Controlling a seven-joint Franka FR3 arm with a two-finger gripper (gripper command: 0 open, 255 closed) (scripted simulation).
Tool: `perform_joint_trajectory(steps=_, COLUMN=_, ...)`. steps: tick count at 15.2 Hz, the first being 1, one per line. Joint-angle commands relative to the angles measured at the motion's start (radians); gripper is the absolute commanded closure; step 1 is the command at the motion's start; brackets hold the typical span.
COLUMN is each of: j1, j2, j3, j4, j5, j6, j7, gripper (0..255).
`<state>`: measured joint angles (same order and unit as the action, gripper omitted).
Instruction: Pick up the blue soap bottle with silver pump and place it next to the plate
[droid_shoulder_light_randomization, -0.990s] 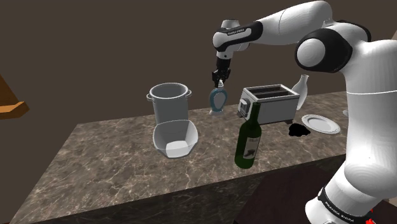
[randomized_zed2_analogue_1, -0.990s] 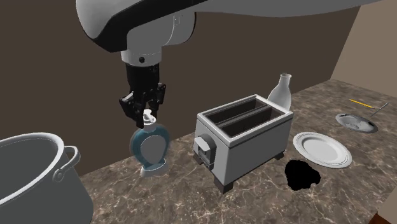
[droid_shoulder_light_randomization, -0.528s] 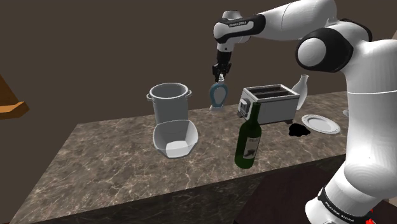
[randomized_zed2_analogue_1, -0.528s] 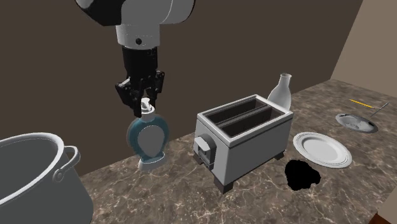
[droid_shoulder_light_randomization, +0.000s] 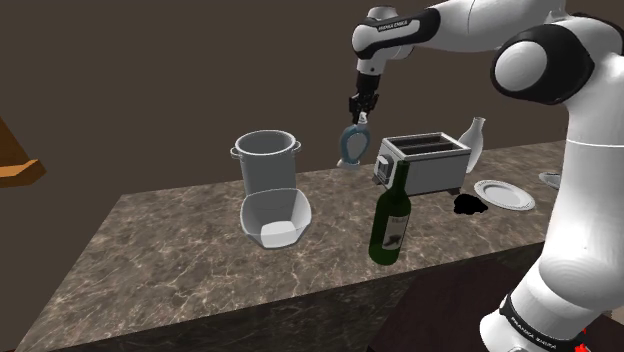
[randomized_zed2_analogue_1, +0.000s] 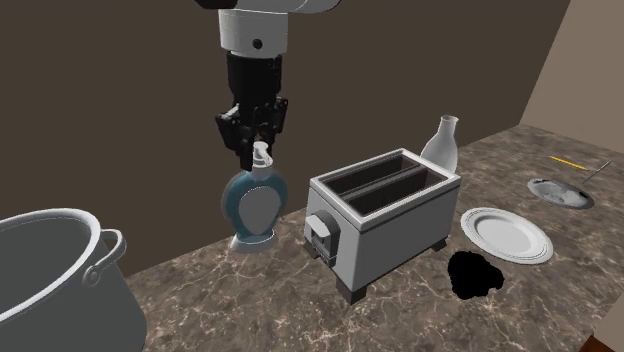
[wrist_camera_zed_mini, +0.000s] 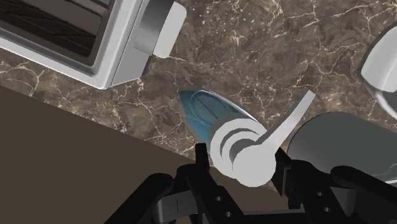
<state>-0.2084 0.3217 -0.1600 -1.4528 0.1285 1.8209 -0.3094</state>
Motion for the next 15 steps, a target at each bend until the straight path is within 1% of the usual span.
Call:
perform_joint_trajectory(steps=1, j1=-0.015, j2=-0.066, j3=-0.012, j4=-0.100, j5=-0.004, j6=0.032, j7=-0.033, gripper=255)
perform_joint_trajectory(steps=8, j1=-0.072, j2=-0.245, j3=-0.062, j4=-0.335, j5=-0.025, j6=0.081, j7=-0.145, gripper=255)
perform_joint_trajectory(steps=15, j1=-0.136, j2=-0.385, j3=-0.125, j4=-0.497, j5=-0.056, j6=0.098, j7=-0.267, gripper=255)
